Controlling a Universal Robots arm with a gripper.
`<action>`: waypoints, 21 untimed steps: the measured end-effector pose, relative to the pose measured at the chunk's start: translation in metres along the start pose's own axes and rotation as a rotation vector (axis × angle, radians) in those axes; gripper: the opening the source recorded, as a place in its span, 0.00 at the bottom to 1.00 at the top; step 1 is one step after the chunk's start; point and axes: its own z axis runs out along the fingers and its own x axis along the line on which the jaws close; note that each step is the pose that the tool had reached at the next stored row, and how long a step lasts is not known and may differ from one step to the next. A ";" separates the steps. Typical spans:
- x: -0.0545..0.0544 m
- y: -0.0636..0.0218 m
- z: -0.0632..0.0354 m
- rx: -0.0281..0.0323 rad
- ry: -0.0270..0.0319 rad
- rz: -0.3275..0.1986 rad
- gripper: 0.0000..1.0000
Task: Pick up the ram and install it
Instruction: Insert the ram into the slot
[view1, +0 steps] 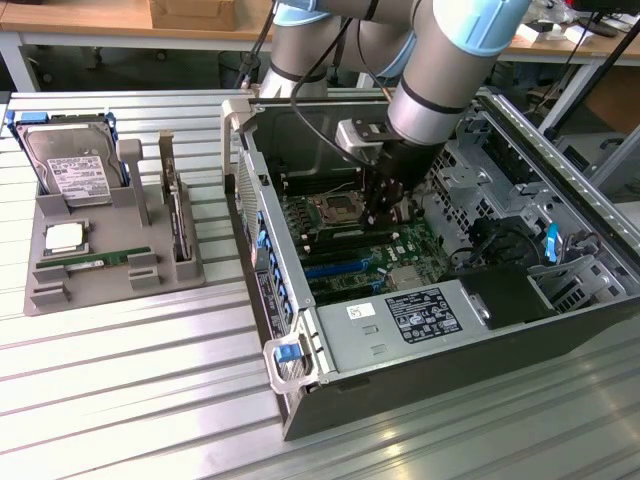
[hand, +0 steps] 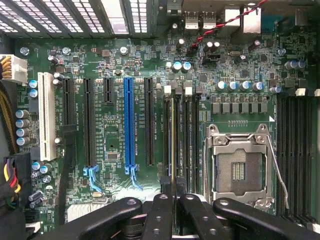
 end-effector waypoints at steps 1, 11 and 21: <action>0.000 0.0003 0.0004 0.0000 0.0003 0.000 0.12; 0.001 0.0029 0.0109 -0.0004 0.0019 -0.006 0.12; 0.001 0.0030 0.0125 0.0012 0.0018 -0.007 0.12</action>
